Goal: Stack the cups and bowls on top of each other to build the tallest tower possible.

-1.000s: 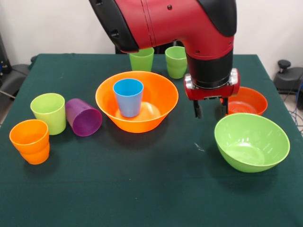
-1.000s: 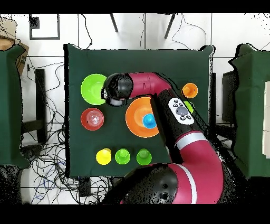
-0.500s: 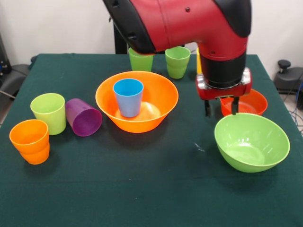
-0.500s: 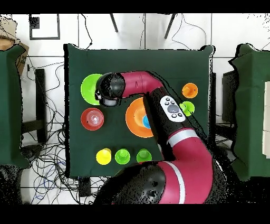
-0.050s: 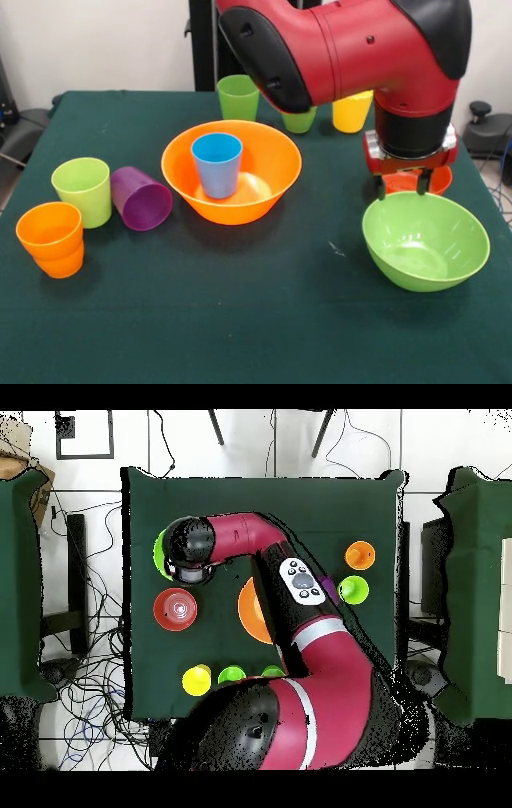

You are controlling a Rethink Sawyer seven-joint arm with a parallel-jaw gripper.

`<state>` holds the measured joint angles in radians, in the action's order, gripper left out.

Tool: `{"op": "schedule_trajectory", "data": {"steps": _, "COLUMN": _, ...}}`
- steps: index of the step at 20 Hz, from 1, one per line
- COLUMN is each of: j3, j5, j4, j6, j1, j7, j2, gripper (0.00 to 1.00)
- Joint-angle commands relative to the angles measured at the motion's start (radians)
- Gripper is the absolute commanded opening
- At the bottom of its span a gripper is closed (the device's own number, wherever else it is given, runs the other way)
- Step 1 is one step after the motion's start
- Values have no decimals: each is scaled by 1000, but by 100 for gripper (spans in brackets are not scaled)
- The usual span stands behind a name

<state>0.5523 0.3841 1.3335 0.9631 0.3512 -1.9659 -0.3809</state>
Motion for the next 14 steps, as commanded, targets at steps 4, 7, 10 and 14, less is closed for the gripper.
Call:
{"op": "schedule_trajectory", "data": {"steps": 4, "j3": -31, "j5": 67, "j4": -18, "j6": 22, "j1": 15, "j7": 136, "j2": 7, "gripper": 100}}
{"op": "schedule_trajectory", "data": {"steps": 7, "j3": -25, "j5": 77, "j4": -6, "j6": 15, "j1": 25, "j7": 158, "j2": 0, "gripper": 100}}
{"op": "schedule_trajectory", "data": {"steps": 10, "j3": -11, "j5": 84, "j4": 30, "j6": -7, "j1": 50, "j7": 188, "j2": -10, "gripper": 100}}
{"op": "schedule_trajectory", "data": {"steps": 14, "j3": -9, "j5": 92, "j4": 28, "j6": 24, "j1": 58, "j7": 215, "j2": -15, "gripper": 100}}
